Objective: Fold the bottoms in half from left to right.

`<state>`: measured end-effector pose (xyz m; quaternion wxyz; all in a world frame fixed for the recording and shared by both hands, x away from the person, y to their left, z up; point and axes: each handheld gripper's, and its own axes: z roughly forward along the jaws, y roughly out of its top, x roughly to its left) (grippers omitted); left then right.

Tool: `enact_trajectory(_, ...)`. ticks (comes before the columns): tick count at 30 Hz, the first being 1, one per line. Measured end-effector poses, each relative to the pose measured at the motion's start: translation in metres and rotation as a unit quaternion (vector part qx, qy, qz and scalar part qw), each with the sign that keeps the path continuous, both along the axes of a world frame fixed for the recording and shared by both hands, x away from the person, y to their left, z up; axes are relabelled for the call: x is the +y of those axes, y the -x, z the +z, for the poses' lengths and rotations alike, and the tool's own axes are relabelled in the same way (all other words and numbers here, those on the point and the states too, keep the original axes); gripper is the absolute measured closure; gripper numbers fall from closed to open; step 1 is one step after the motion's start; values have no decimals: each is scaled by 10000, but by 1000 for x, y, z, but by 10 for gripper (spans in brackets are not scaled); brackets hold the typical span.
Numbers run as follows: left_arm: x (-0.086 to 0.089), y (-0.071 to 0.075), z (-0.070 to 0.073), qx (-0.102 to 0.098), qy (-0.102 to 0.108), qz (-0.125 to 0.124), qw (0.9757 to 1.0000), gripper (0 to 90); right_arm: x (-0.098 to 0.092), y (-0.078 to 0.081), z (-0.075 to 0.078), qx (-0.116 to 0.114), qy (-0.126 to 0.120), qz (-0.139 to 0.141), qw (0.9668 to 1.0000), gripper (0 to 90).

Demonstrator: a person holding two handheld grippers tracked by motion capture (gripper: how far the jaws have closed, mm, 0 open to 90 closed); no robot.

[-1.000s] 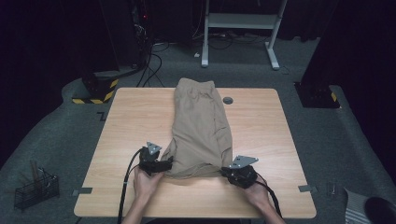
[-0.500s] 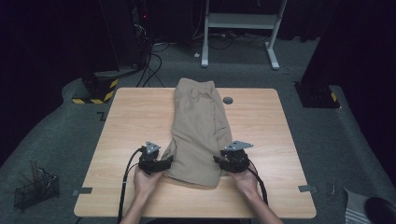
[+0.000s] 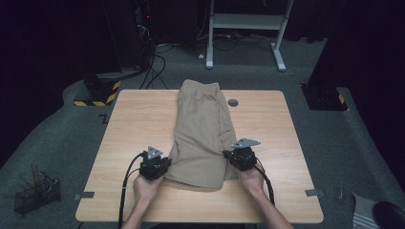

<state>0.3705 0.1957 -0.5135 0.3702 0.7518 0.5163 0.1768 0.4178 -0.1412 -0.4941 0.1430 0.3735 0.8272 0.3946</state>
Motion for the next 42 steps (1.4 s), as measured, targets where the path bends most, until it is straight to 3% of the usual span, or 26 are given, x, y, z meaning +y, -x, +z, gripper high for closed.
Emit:
enact_trajectory(3,4,-3,5,-109,161,101,9998,559,-1,-3,-2,51,-31,-33,10000,877)
enact_trajectory(6,2,-15,6,-104,155,161,9997,470,-1,-6,-5,141,-106,-157,9997,698)
enact_trajectory(8,0,-24,5,-43,170,198,9997,472,-1,-10,-8,238,-174,-189,9994,654)
enact_trajectory(10,-2,-32,3,-35,162,248,9996,519,-1,-13,-12,359,-246,-216,9988,671)
enact_trajectory(12,0,-37,0,3,198,352,9992,574,0,-15,-15,454,-248,-164,9985,795)
enact_trajectory(13,1,-38,-2,61,131,390,9991,599,0,-15,-15,459,-236,-125,9986,853)
enact_trajectory(15,1,-38,-5,132,-63,382,9992,609,-1,-15,-13,371,-277,-69,9989,885)
enact_trajectory(20,-4,-34,-6,-23,-461,296,9985,638,-2,-14,-6,183,-245,-40,9995,889)
enact_trajectory(29,0,-29,-7,-96,-486,333,9982,652,-17,-16,5,70,-376,-214,9990,880)
enact_trajectory(31,-1,-29,-6,-47,-485,365,9981,658,-18,-16,6,97,-347,-182,9992,806)
enact_trajectory(33,-2,-30,-6,-51,-550,381,9977,647,-16,-17,3,170,-317,-153,9992,777)
enact_trajectory(35,-3,-31,-7,-20,-374,359,9987,553,-13,-19,-1,253,-295,-143,9991,779)
enact_trajectory(38,-6,-31,-7,-87,-353,354,9987,484,-8,-21,-7,357,-293,-109,9989,866)
enact_trajectory(40,-8,-31,-8,-106,-564,314,9979,497,-6,-20,-6,248,-246,-95,9993,885)
enact_trajectory(42,-8,-31,-7,-95,-585,323,9977,507,-7,-19,-2,131,-266,-139,9995,888)
